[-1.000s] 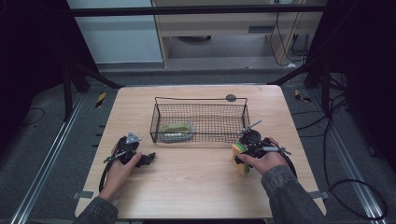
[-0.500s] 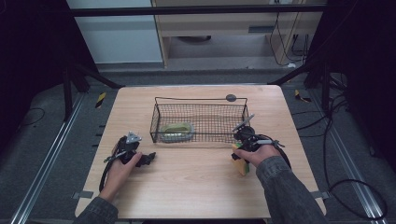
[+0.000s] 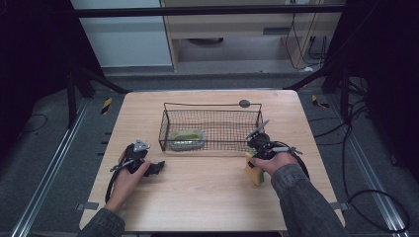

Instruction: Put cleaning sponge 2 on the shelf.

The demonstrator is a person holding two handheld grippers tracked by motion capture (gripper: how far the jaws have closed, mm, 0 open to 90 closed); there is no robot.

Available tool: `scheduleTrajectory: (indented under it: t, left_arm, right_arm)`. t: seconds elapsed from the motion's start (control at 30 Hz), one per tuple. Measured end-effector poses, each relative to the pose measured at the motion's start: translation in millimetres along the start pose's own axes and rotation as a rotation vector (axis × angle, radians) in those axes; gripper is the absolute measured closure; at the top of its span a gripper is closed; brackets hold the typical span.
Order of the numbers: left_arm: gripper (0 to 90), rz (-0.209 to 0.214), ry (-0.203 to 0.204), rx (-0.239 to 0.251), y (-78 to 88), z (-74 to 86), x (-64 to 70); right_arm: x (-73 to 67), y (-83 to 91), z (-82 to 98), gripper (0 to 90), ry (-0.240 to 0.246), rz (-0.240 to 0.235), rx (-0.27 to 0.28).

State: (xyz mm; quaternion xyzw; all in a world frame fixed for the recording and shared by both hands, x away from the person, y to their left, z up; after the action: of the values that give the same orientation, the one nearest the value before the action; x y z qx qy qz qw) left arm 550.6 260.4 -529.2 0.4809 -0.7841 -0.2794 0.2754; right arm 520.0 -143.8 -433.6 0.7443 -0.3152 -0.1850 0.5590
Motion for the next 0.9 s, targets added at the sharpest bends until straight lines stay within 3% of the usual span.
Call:
scheduleTrajectory:
  t: [0.3,0.47,0.53,0.9]
  left_arm:
    - [0.0,0.001,-0.001,0.0,-0.2,-0.2,0.0]
    - [0.0,0.0,-0.001,0.0,-0.2,-0.3,0.0]
    - [0.0,0.001,-0.001,0.0,-0.2,-0.2,0.0]
    - [0.0,0.0,0.001,0.001,-0.3,-0.2,0.2]
  right_arm:
    - [2.8,6.7,4.1,63.9,-0.001,-0.005,0.018]
    - [8.5,18.8,7.7,64.1,0.016,0.017,0.038]
    - [10.8,24.7,9.1,64.1,0.002,0.019,0.044]
    - [43.1,51.2,27.8,64.3,-0.01,0.109,0.07]
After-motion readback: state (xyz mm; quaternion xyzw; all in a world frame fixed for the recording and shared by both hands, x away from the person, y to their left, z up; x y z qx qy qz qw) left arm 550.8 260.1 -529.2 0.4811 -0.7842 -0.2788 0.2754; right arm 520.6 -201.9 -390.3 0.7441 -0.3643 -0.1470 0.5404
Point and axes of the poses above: each handheld gripper's, and its own axes: y roughly backward along the jaws, z roughly out of its underside, x roughly to its right, the point moved 3 cm from there along -y, roughly forward along the jaws, and after that the axes turned 15 degrees about y, right-handed, at the moved point
